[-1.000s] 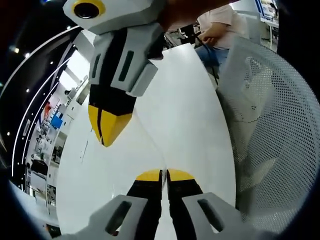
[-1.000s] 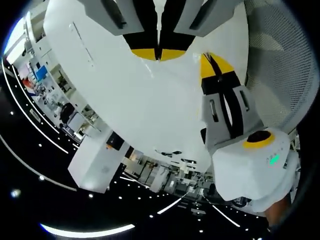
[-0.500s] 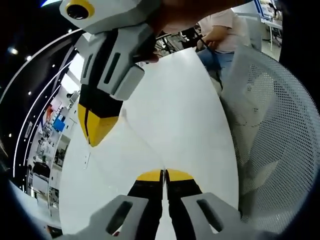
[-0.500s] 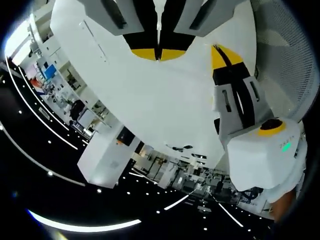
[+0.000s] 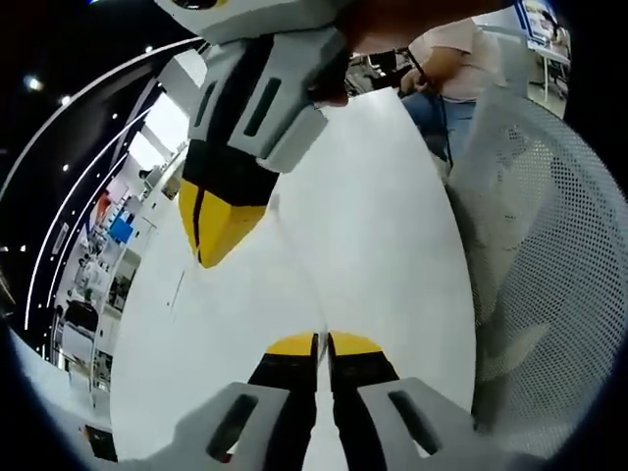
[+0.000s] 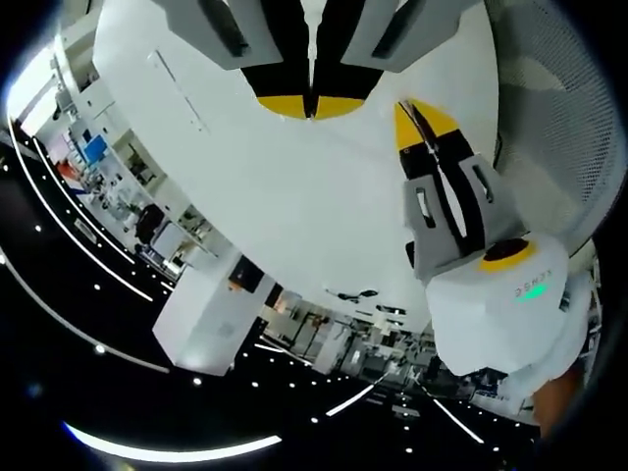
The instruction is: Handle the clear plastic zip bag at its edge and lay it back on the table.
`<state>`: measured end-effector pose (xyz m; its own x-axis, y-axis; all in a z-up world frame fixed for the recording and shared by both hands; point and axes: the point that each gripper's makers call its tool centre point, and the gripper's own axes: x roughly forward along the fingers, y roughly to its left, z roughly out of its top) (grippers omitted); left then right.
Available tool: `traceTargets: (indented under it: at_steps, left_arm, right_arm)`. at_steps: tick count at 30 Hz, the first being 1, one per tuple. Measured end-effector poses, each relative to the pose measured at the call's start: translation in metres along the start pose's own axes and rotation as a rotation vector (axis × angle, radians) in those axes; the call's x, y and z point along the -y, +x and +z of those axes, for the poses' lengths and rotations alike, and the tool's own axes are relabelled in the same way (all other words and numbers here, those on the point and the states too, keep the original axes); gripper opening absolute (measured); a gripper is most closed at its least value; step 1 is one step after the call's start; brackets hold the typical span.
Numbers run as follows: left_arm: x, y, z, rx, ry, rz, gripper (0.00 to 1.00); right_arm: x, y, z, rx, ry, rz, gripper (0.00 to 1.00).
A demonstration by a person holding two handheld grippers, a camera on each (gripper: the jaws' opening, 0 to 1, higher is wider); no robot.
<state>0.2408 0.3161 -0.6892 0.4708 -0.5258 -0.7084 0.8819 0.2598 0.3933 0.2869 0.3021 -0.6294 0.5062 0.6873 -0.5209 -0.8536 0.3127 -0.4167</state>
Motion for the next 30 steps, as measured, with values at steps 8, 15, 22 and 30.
traceTargets:
  at_steps: [8,15,22,30]
  left_arm:
    - [0.009,0.005,-0.002,-0.012,-0.030,-0.029,0.02]
    - [0.015,0.007,-0.006,-0.021,-0.056,-0.050,0.02]
    - [0.012,0.005,-0.011,-0.025,-0.062,-0.050,0.02]
    - [0.007,-0.002,-0.010,-0.017,-0.079,-0.033,0.01]
  right_arm:
    - [-0.013,0.003,-0.008,-0.026,0.001,0.022,0.00]
    - [-0.022,0.008,-0.021,-0.063,0.017,0.046,0.00]
    - [-0.022,0.013,-0.036,-0.102,0.007,0.070,0.00]
    - [-0.023,0.020,-0.046,-0.140,0.011,0.076,0.00]
